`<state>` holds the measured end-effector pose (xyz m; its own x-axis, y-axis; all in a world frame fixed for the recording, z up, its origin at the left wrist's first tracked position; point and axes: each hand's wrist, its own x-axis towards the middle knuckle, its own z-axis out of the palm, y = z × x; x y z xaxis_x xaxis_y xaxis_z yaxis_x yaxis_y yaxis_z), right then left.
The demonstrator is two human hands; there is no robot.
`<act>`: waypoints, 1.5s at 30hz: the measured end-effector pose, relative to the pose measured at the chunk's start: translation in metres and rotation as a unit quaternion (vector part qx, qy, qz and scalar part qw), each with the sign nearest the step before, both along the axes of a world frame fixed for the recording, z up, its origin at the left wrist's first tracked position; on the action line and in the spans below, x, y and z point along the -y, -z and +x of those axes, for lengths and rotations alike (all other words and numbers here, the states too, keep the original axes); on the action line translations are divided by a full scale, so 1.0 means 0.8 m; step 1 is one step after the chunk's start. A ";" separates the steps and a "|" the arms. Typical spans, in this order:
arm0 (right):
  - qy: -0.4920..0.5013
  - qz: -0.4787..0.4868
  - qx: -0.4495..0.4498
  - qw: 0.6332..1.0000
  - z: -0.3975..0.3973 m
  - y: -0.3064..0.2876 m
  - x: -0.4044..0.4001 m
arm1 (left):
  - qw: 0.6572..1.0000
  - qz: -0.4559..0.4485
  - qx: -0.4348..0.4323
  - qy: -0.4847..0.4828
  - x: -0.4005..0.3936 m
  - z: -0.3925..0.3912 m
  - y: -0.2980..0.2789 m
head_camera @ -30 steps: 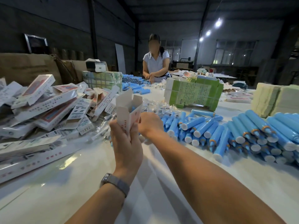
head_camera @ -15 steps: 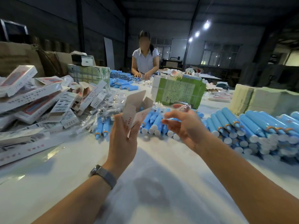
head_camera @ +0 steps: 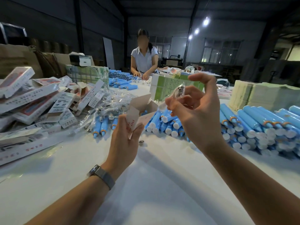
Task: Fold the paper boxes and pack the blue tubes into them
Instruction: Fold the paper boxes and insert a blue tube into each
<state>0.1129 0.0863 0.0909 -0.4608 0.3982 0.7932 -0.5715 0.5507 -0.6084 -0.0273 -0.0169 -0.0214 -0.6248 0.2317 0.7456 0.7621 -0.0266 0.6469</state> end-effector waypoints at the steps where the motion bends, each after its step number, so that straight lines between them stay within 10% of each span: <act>1: -0.005 0.005 -0.018 1.000 0.002 -0.001 0.001 | 1.000 -0.002 0.003 -0.001 -0.001 0.001 0.000; 11: 0.086 0.125 -0.010 0.988 -0.013 0.026 0.005 | 0.999 -0.029 -0.023 0.024 -0.009 0.016 0.002; 22: 0.217 0.414 -0.042 0.883 -0.023 0.042 -0.020 | 0.999 -0.025 -0.018 0.031 -0.008 0.024 -0.001; 45: 0.070 0.332 0.197 0.920 -0.023 0.040 -0.026 | 0.994 -0.019 -0.002 0.111 -0.007 0.023 -0.001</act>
<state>0.0942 0.1075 0.0589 -0.7451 -0.0364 0.6659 -0.2745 0.9267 -0.2565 -0.0086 -0.0110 -0.0207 -0.5527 0.3919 0.7355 0.7420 -0.1703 0.6484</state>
